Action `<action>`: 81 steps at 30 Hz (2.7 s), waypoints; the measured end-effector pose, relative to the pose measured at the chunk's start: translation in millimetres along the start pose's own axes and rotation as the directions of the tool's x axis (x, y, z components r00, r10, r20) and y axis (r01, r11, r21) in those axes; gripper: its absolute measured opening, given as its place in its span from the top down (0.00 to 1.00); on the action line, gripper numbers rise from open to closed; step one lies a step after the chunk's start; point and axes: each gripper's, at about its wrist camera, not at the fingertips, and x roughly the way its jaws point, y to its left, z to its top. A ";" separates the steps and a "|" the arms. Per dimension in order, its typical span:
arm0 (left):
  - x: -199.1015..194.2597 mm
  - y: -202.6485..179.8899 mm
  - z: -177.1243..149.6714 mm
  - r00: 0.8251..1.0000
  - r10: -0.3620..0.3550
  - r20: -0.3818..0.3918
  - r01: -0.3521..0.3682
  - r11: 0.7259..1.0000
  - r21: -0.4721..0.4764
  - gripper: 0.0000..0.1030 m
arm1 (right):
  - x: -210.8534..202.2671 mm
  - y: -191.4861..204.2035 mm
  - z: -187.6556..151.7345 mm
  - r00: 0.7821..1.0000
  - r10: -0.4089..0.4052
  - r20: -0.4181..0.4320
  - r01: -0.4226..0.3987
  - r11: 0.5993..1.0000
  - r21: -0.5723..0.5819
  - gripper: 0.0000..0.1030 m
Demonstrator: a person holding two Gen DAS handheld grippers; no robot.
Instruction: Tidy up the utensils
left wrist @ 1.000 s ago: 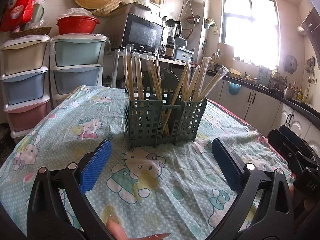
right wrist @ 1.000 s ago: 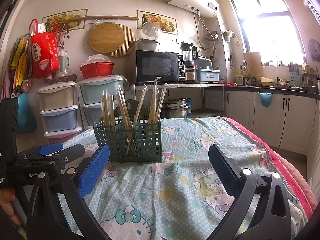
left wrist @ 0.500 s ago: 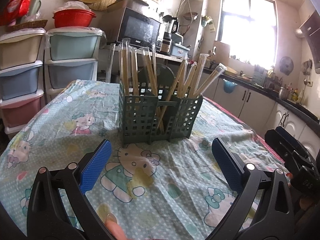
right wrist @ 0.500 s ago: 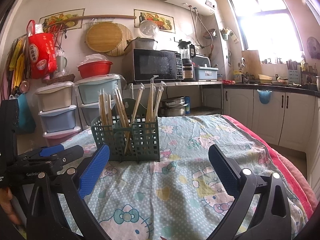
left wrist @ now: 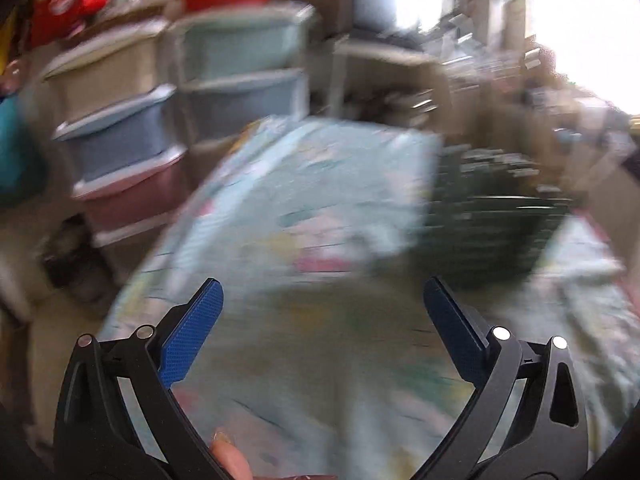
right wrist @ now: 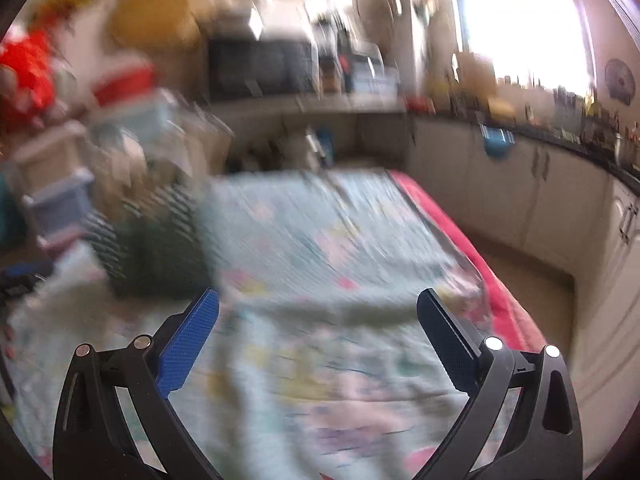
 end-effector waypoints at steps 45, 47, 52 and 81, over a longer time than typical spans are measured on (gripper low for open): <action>89.1 55.5 -7.3 0.949 0.147 -0.278 -0.183 0.977 -0.109 0.09 | 132.3 -71.1 -15.3 0.919 -0.127 -0.372 0.182 0.977 0.114 0.05; 88.4 55.5 -7.4 0.949 0.147 -0.278 -0.183 0.977 -0.109 0.09 | 132.4 -71.1 -15.3 0.919 -0.128 -0.372 0.182 0.977 0.114 0.05; 88.8 55.6 -7.3 0.949 0.147 -0.278 -0.183 0.977 -0.109 0.09 | 132.1 -70.9 -15.4 0.919 -0.128 -0.372 0.182 0.977 0.114 0.05; 85.7 55.1 -7.2 0.949 0.145 -0.278 -0.182 0.977 -0.111 0.09 | 133.0 -71.1 -15.3 0.919 -0.128 -0.372 0.182 0.977 0.114 0.05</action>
